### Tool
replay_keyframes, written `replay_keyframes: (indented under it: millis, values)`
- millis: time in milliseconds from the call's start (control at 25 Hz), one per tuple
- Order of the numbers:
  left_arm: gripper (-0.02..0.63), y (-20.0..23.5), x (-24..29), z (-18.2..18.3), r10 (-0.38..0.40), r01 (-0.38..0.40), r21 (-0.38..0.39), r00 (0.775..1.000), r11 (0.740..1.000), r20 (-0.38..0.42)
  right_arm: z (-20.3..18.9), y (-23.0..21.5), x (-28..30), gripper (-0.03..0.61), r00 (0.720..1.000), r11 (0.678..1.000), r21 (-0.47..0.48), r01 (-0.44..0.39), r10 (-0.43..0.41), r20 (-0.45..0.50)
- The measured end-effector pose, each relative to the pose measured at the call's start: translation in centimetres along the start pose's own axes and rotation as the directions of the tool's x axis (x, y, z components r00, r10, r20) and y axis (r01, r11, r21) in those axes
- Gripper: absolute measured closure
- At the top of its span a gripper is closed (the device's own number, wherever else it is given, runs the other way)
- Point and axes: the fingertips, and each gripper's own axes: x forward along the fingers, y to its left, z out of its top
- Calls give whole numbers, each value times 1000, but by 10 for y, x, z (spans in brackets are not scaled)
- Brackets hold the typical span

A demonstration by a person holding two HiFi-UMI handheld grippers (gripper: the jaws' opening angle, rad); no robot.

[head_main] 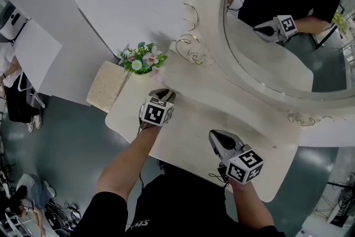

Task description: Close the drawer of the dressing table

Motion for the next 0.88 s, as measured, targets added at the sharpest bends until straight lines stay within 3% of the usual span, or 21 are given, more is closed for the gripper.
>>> replay_keyframes:
  millis: [200, 440, 880]
  values:
    - [509, 0, 1, 0, 5, -5, -14, 1000, 1000, 13, 0, 7, -3, 568, 1000, 1000, -14, 8, -8, 5]
    - [509, -7, -16, 3, -12, 10, 68, 999, 998, 37, 6, 24, -2, 568, 1000, 999, -44, -1, 2, 15]
    - [517, 7, -107, 7, -7, 2, 23, 983, 1000, 182, 38, 76, 4, 568, 997, 991, -135, -12, 23, 76]
